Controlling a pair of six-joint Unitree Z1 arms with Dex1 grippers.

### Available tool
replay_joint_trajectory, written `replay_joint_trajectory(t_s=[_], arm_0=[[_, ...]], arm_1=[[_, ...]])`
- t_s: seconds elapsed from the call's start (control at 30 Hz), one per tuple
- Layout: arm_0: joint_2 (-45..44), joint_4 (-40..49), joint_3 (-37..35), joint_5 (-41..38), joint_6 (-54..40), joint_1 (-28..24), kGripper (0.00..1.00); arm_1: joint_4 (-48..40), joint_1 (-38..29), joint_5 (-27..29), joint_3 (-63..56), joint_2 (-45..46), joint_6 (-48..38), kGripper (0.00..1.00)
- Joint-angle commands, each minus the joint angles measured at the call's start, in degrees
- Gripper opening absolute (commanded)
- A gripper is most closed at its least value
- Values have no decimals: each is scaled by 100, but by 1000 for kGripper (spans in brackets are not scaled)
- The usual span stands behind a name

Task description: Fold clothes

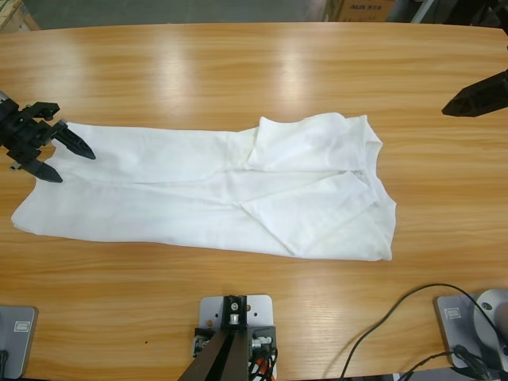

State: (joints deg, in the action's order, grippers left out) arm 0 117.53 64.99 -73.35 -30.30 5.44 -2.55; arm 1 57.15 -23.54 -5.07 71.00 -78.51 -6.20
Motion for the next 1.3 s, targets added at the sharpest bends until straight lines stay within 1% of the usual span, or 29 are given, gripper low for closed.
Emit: replay_joint_trajectory(t_s=[0.03,0.2,0.43,0.73,0.77,0.83,0.87,0.9,0.97,1.0,1.07,1.1,1.3], arm_0=[[499,-11,-99,360,171,-357,987],[499,-32,-191,608,194,-410,987],[534,-138,-161,745,219,-264,987],[501,-120,-136,880,349,-403,987],[483,-120,-140,891,353,-413,970],[476,-127,-147,910,344,-410,866],[455,-134,-154,940,344,-406,796],[417,-143,-157,970,344,-405,693],[311,-154,-184,1097,337,-387,446],[264,-168,-196,1140,333,-387,338],[155,-229,-189,1193,323,-352,90],[107,-250,-185,1195,317,-315,7],[-44,-312,-154,1193,323,-115,0]], arm_1=[[304,-54,20,-100,345,-57,931],[420,-54,43,-62,454,-30,931],[522,-54,50,-16,548,-23,931],[596,-54,50,1,592,-22,931],[596,-54,52,1,590,-22,931],[594,-54,59,7,577,-13,931],[587,-54,59,5,567,-13,931],[587,-54,64,1,563,-13,931],[587,-54,94,-7,558,-11,921],[587,-54,121,-4,548,-11,903],[587,-54,147,-6,541,-4,868],[587,-54,147,1,525,-4,857],[578,-54,166,14,412,-4,780]])
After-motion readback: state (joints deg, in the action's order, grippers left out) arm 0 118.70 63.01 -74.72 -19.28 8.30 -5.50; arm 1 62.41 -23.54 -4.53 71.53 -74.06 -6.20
